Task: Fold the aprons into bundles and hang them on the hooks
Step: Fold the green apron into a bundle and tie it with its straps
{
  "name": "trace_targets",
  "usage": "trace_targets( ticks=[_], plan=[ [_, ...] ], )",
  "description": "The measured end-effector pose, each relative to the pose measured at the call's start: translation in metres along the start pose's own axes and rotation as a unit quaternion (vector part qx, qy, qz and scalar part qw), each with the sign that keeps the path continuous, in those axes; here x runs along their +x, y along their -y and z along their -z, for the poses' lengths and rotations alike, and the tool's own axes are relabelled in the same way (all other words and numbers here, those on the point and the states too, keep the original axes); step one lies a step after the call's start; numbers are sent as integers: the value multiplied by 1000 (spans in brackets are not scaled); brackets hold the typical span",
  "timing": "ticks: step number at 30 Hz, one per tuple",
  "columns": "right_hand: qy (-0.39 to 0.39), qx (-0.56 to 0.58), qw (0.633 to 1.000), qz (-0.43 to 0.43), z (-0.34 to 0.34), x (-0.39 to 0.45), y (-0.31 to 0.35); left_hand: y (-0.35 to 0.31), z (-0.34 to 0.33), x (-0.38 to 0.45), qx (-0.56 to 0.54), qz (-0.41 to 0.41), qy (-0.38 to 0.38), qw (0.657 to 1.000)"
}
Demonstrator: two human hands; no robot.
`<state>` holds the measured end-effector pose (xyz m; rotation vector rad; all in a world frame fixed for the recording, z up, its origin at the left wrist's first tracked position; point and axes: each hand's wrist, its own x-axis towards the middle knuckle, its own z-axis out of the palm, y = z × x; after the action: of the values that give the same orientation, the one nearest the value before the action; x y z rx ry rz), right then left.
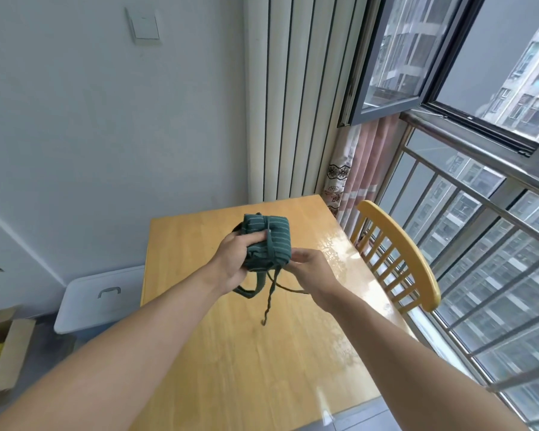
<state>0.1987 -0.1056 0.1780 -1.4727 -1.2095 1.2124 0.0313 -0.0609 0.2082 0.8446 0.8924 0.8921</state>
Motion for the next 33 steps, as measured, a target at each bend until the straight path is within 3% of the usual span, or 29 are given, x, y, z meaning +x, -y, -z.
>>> trace_targets(
  ticks=[2,7,13,16,19,21,28,31,33],
  plan=[
    [-15,14,1000,2,-6,-8,-11,0,2,6,-16,-5,-39,999],
    [87,56,994,-25,-24,-26,-27,1,3,16,-6,-15,-94,995],
    [129,202,970,-49,-34,-31,-24,-2,3,19,5,-22,-108,994],
    [78,8,997,12,-42,-32,-16,-2,2,19,16,-30,-115,993],
    [23,-188,977,94,-44,-33,-5,-5,2,20,5,-36,-131,991],
    [40,-201,974,98,-40,-32,4,-10,2,18,-22,-30,-135,990],
    [153,-124,980,-30,-19,-24,4,-15,6,11,-24,24,-58,998],
    [144,-222,964,-10,-21,-23,6,-11,7,14,-1,11,-61,998],
    [145,-329,932,33,-25,-26,12,-7,9,18,36,-3,-80,996]
  ],
)
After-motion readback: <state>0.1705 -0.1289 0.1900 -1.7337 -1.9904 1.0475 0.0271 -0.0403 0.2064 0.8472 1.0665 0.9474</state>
